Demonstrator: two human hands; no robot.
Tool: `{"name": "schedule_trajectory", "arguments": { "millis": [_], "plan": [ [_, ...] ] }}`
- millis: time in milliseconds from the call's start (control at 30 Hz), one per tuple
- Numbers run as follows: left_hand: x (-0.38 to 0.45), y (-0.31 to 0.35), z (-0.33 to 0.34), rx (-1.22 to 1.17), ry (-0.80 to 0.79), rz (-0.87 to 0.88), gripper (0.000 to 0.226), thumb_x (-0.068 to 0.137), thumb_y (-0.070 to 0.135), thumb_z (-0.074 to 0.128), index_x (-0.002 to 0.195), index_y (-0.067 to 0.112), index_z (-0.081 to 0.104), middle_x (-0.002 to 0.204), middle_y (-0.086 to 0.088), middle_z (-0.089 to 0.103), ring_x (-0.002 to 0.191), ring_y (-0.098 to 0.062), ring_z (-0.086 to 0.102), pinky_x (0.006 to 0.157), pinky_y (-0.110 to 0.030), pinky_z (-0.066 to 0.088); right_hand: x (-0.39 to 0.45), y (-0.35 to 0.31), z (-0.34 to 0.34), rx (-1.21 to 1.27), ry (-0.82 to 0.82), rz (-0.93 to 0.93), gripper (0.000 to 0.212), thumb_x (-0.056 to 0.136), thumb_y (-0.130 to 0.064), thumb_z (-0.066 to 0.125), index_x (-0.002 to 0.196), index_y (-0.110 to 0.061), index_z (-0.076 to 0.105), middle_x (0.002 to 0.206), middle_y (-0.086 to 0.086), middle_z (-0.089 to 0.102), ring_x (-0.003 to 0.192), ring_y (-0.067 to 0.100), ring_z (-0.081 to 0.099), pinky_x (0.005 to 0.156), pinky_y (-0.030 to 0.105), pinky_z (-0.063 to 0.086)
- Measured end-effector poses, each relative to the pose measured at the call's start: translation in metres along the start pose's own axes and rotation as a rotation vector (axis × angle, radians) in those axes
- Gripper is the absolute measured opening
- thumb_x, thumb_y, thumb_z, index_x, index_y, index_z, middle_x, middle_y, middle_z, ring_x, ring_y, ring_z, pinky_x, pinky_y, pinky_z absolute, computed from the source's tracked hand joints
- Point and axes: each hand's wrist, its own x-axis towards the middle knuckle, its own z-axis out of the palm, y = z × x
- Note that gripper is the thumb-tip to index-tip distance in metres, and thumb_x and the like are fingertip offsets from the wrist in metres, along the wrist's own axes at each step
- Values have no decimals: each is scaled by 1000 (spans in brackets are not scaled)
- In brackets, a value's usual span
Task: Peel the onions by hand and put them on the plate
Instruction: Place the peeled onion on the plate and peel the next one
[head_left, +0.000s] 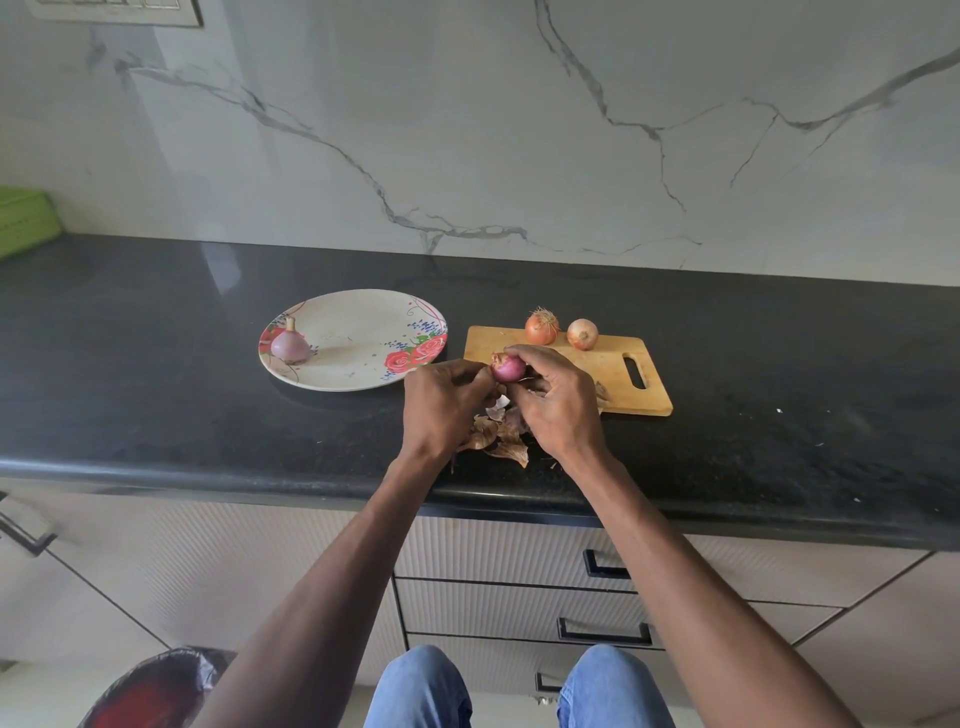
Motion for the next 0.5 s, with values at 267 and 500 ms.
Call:
{"name": "schedule_trajectory", "arguments": {
  "millis": [267, 500],
  "plan": [
    [-3, 6, 0, -8, 20, -22, 19, 92, 12, 69, 77, 23, 75, 70, -1, 76, 70, -21, 75, 73, -46, 62, 0, 3, 4, 83, -70, 161, 37, 86, -3, 72, 119, -16, 62, 111, 5, 69, 97, 20, 70, 72, 41, 62],
    [-2, 7, -1, -80, 51, -57, 18, 92, 6, 66, 80, 15, 76, 69, -4, 76, 66, -18, 75, 62, -28, 60, 0, 1, 5, 60, -83, 126, 37, 86, 2, 68, 117, -12, 54, 111, 6, 67, 99, 18, 69, 84, 36, 60]
  ]
}}
